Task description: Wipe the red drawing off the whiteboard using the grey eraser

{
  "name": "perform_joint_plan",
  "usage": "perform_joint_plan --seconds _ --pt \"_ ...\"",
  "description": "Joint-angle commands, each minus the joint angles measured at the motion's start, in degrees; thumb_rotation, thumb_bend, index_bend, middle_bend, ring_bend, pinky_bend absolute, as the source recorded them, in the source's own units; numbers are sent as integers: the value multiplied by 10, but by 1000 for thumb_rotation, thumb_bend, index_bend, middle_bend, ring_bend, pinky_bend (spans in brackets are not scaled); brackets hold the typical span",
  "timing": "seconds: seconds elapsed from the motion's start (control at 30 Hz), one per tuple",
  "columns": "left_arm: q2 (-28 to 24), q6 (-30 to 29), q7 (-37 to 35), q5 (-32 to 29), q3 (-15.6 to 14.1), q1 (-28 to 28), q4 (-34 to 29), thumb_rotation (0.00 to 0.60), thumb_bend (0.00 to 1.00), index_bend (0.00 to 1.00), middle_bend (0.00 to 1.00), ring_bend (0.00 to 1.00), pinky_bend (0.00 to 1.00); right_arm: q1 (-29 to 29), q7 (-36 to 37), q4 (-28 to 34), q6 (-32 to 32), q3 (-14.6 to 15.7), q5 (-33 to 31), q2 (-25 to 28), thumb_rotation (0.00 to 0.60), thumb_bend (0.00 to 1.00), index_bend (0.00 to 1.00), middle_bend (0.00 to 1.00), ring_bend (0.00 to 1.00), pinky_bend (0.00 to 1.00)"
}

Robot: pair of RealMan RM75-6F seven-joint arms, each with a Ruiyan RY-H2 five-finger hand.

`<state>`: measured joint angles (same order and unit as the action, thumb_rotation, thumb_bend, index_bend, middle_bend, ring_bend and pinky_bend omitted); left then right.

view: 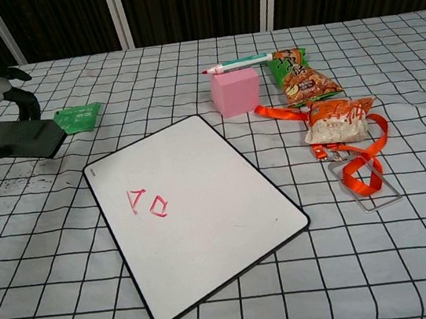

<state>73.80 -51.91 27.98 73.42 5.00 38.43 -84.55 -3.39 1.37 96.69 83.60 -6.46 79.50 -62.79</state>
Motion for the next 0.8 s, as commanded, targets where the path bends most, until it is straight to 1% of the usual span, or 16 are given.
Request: perform_joint_plan --seconds 0.03,0.23,0.33,0.47,0.67,0.8 --pt "5 11 58 -24 16 29 -44 600 305 407 420 0 0 0 1 -1 0 0 1 1 600 194 49 120 198 212" --pt "42 36 127 -78 26 66 -68 600 305 407 419 0 0 1 4 -2 1 0 2 1 600 194 49 120 198 212" --pt "67 34 173 -104 21 82 -66 600 305 407 419 0 0 1 6 -2 2 0 1 1 600 194 49 120 198 212" --pt "102 28 216 -132 11 94 -56 600 305 406 416 0 0 1 4 -3 1 1 3 2 600 194 49 120 198 212" --pt "146 20 242 -162 5 104 -36 600 305 406 416 0 0 2 4 -4 3 1 4 1 600 194 49 120 198 212" --pt "164 12 251 -176 4 110 -31 600 305 405 416 0 0 2 6 -4 3 1 5 1 600 194 49 120 198 212"
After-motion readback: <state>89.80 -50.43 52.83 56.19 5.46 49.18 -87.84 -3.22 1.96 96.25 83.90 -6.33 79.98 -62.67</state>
